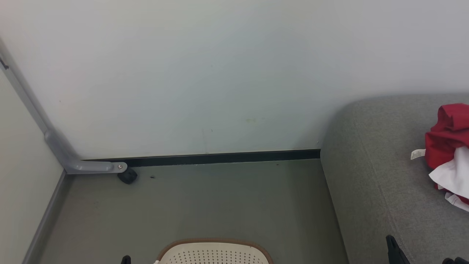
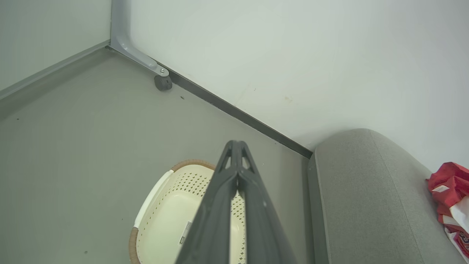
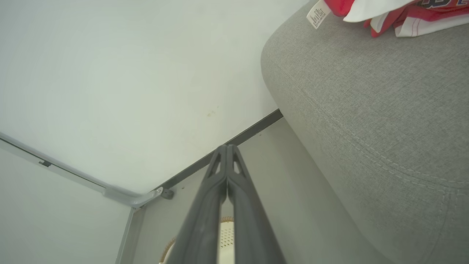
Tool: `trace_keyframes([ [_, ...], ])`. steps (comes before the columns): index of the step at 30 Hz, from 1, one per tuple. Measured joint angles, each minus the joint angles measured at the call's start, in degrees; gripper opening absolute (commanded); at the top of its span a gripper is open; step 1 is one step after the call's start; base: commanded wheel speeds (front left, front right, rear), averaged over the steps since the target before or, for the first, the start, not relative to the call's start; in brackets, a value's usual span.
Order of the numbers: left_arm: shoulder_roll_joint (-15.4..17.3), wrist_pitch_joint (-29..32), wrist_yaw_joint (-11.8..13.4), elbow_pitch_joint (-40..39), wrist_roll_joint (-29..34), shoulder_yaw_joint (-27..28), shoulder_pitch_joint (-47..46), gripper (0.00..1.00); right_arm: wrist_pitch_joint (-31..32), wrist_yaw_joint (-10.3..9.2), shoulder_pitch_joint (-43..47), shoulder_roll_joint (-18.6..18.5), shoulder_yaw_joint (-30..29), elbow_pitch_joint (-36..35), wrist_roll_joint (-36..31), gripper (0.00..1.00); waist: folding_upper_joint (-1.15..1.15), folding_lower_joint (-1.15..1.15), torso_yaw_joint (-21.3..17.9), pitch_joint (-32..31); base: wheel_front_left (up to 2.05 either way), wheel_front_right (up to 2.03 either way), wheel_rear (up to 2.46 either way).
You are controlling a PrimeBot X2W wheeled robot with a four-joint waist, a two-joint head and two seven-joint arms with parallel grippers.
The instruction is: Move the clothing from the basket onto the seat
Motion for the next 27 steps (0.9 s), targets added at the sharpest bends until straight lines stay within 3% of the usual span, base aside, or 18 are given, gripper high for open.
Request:
trace_keyframes([
  [27,-0.6,4.2,-4.1,1.0,-20.1,4.5,-3.0,0.0,3.9,2.67,-3.6,2.3,-5.5,3.2,19.6,0.0,0.0,0.0,0.4,0.1,0.0,0.0,0.0],
])
